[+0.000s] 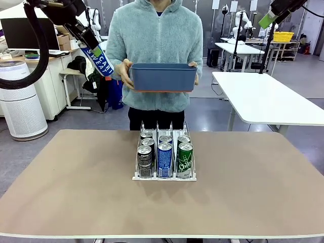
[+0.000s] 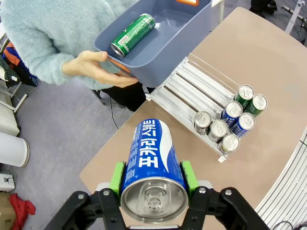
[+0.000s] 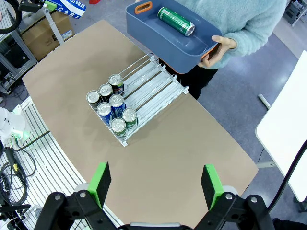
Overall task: Fill the beverage cans into the dispenser.
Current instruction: Place the picked Ionic drink in the line of the Automatic Can Dispenser with the same cans.
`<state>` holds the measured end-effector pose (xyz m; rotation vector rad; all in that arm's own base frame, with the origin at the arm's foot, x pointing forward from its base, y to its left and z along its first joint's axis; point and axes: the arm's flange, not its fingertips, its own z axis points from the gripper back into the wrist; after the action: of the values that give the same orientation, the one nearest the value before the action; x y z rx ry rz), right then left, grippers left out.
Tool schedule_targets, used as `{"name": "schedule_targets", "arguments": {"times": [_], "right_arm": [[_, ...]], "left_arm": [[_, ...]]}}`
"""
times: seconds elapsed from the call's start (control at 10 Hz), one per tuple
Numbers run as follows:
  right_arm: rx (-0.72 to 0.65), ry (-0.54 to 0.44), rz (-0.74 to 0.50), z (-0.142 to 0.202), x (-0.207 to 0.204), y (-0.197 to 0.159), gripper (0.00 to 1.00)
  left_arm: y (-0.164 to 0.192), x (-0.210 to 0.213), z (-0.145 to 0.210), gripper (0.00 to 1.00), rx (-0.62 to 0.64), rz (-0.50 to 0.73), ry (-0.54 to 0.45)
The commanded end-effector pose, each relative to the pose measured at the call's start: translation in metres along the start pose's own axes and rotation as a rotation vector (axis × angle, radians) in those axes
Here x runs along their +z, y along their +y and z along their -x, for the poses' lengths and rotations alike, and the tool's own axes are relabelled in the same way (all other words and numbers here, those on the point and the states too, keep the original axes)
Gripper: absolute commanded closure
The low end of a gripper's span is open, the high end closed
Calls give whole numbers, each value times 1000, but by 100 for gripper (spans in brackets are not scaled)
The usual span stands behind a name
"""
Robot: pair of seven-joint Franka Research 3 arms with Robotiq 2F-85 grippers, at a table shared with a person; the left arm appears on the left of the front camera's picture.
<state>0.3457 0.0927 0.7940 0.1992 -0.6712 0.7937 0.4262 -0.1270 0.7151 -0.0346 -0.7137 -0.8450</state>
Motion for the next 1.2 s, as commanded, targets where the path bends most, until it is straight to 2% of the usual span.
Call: {"name": "schedule_targets", "arguments": {"times": [0.0,0.2,0.3,0.7,0.9,1.1], "right_arm": [[-8,-1,-1,0,0,0,0],[-8,-1,-1,0,0,0,0],[-8,-1,-1,0,0,0,0],[-8,-1,-1,0,0,0,0],[-8,-1,-1,0,0,0,0],[-8,-1,-1,0,0,0,0]], "left_arm": [[1,3,1,85,-11,-7,-9],[1,3,1,85,-11,-7,-9],[0,0,0,43,0,0,0],[-67,-13,-19,43,273,-81,108],[-101,-23,-22,43,320,-48,119],[-127,-41,-26,43,281,40,157]]}}
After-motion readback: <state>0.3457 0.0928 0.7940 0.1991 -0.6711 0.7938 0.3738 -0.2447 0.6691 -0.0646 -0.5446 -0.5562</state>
